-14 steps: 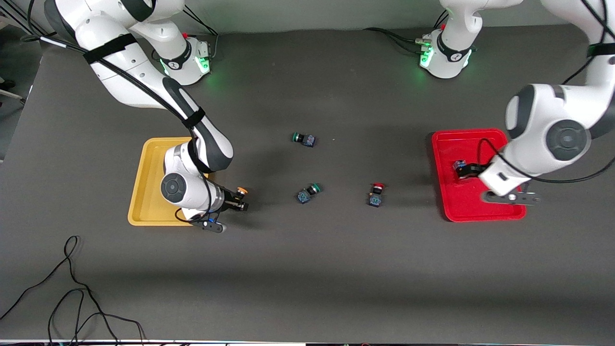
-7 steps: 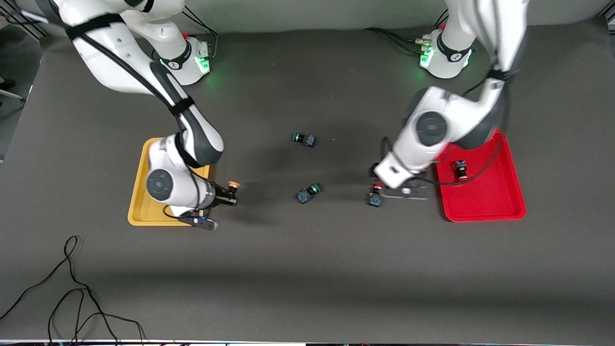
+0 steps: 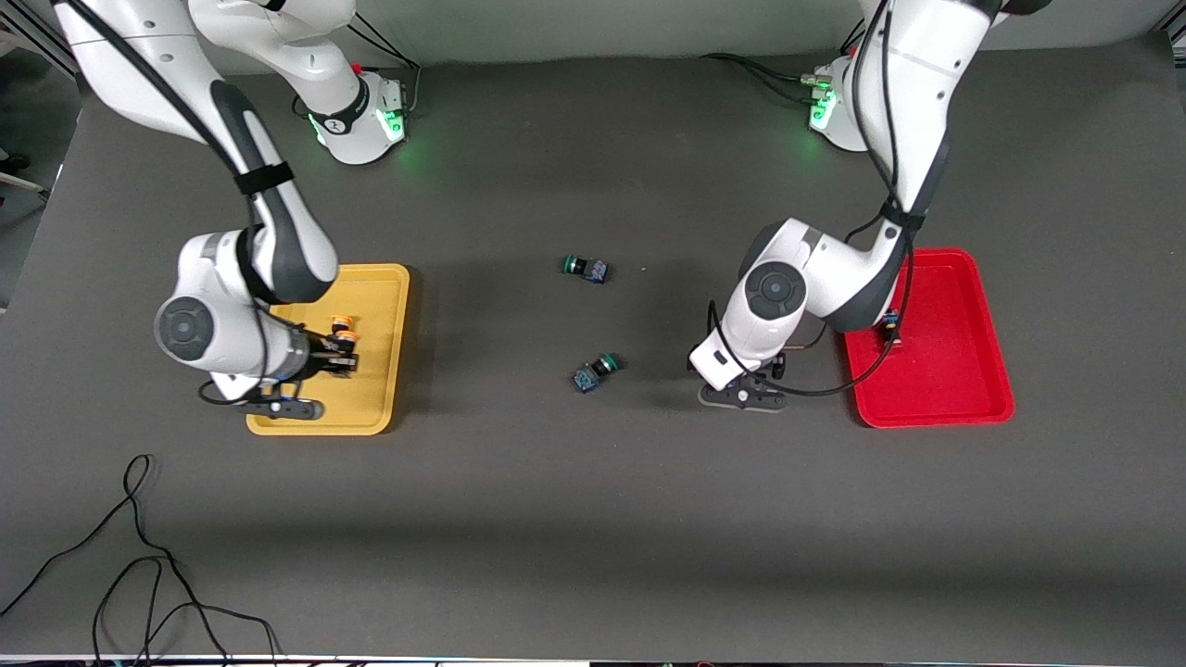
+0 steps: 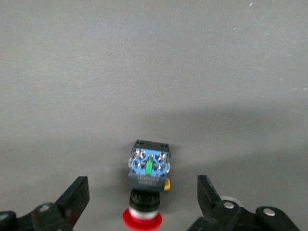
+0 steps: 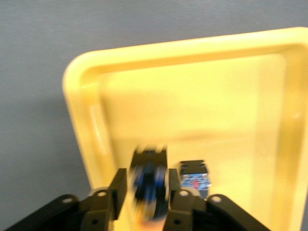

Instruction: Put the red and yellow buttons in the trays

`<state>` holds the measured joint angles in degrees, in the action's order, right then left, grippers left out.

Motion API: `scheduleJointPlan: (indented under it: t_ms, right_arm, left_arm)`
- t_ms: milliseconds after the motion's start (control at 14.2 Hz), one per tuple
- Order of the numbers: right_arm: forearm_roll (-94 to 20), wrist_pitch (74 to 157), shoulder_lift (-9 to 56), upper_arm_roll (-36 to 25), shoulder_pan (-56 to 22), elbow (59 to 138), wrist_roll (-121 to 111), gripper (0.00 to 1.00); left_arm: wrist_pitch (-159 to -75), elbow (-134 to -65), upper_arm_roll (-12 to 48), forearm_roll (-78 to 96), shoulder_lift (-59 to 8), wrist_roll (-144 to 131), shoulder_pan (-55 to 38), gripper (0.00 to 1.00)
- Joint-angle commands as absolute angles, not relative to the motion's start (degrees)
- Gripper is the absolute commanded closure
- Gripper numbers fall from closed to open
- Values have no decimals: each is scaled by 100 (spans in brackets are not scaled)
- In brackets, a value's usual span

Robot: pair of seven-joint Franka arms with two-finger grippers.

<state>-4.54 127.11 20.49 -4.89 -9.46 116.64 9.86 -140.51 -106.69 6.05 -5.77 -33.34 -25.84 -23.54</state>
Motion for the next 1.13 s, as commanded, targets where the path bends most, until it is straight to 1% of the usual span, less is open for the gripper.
scheduleJointPlan:
  t_ms: [0,71,141,212,282,353,494,635,776,917,1058]
  right_arm:
    - [-448,12841,2231,-483,-1011,11585,958,0]
    - [-448,12832,2363,-483,-1002,11488,967,0]
    - [-448,12815,2486,-475,-993,11392,984,0]
    - [-448,12806,2592,-457,-1002,11330,1054,0]
    - [-466,12806,2662,-422,-1037,11303,1211,0]
    - [-457,12806,2698,-396,-1072,11242,1361,0]
    - [-457,12806,2768,-360,-1151,11163,1415,0]
    - [-457,12806,2821,-360,-1116,11127,1415,0]
    - [-457,12797,2830,-360,-1142,11022,1415,0]
    - [-457,12710,2830,-360,-1213,11004,1406,0]
    - [-457,12691,2821,-360,-1222,11004,1415,0]
  left_arm:
    - [-14097,-10441,598,-764,-3621,-2584,-2382,0]
    - [-14150,-10441,589,-765,-3665,-2610,-2382,6]
    - [-14150,-10441,589,-765,-3682,-2645,-2382,20]
    - [-14142,-10441,589,-756,-3683,-2654,-2373,50]
    - [-14133,-10441,598,-730,-3665,-2663,-2356,73]
    - [-14124,-10433,598,-703,-3648,-2724,-2364,80]
    - [-14019,-10398,598,-703,-3613,-2856,-2356,85]
    - [-13696,-10302,598,-686,-3385,-2883,-2312,86]
    - [-12575,-9934,572,-380,-2956,-2813,-2285,86]
    - [-11536,-9651,606,59,-2376,-2778,-1918,86]
    - [-10884,-9729,589,307,-1857,-2533,-1462,86]
